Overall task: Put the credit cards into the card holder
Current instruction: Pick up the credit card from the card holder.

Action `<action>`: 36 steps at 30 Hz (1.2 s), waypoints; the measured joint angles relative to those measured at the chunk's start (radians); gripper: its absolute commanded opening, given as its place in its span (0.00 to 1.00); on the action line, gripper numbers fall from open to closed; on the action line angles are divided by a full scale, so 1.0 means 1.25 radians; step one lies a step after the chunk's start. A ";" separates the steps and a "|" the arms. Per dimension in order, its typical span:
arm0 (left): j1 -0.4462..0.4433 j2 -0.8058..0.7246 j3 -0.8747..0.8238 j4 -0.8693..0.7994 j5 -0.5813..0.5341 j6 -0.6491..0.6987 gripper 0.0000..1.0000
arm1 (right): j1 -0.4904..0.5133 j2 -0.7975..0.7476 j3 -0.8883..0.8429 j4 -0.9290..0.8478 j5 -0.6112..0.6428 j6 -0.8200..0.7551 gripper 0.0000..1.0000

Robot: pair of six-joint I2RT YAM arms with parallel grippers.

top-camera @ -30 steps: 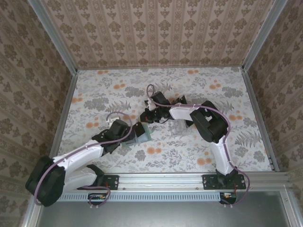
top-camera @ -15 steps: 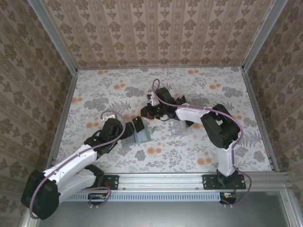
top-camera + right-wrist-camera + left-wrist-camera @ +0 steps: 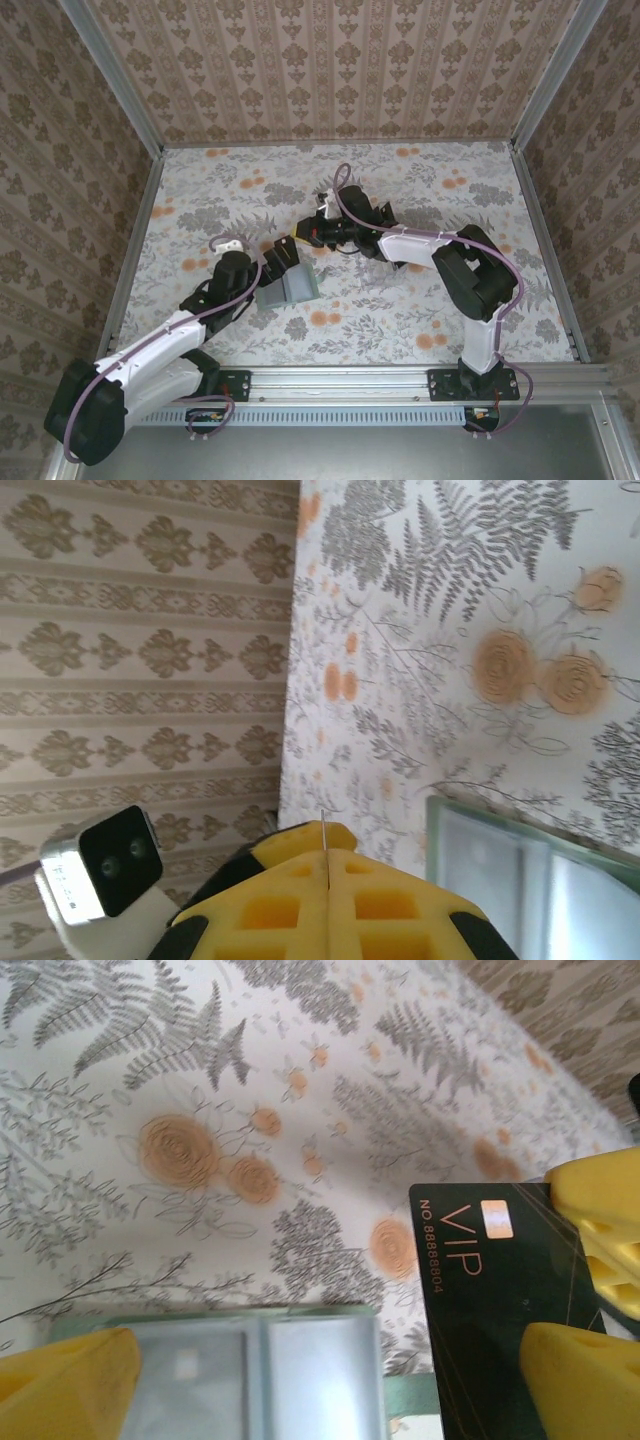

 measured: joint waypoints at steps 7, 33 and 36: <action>0.000 -0.009 -0.009 0.092 0.000 -0.034 0.92 | 0.000 -0.001 -0.017 0.069 -0.001 0.065 0.00; 0.016 0.002 -0.062 0.291 0.018 -0.160 0.27 | 0.021 0.003 -0.027 0.176 -0.007 0.147 0.00; 0.016 0.002 -0.062 0.294 0.016 -0.163 0.15 | 0.021 0.009 -0.027 0.176 -0.007 0.147 0.00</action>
